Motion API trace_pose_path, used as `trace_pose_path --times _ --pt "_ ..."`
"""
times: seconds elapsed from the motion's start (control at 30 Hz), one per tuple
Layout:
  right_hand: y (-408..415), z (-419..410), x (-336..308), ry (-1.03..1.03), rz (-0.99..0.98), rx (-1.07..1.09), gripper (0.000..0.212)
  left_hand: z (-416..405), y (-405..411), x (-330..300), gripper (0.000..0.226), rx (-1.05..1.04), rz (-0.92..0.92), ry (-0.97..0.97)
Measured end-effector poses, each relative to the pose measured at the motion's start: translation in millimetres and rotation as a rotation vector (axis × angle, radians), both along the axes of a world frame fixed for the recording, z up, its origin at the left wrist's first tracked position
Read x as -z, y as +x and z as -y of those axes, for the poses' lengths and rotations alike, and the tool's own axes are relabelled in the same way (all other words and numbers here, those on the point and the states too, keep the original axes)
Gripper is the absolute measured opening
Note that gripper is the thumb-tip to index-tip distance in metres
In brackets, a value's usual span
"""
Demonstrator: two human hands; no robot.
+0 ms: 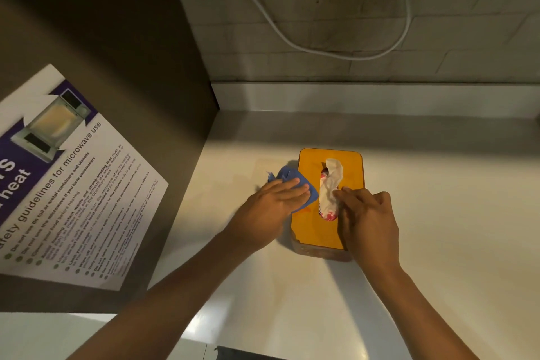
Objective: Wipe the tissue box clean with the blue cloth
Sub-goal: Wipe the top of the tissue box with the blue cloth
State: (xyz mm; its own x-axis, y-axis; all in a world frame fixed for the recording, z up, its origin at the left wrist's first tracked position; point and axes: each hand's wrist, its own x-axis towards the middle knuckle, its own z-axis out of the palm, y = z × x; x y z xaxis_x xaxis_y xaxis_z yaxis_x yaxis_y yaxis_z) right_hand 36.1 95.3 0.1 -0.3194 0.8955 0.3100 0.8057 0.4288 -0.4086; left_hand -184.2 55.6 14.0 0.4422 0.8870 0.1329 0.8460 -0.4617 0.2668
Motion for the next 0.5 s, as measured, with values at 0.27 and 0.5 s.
trace_pose_path --times 0.27,0.5 --pt "-1.8 -0.1 -0.8 -0.031 -0.044 0.005 0.033 -1.5 11.1 -5.0 0.037 0.003 -0.036 0.280" --pt "-1.5 0.8 2.4 -0.045 -0.075 0.026 0.030 28.9 -15.0 -2.2 0.026 -0.001 0.083 0.141"
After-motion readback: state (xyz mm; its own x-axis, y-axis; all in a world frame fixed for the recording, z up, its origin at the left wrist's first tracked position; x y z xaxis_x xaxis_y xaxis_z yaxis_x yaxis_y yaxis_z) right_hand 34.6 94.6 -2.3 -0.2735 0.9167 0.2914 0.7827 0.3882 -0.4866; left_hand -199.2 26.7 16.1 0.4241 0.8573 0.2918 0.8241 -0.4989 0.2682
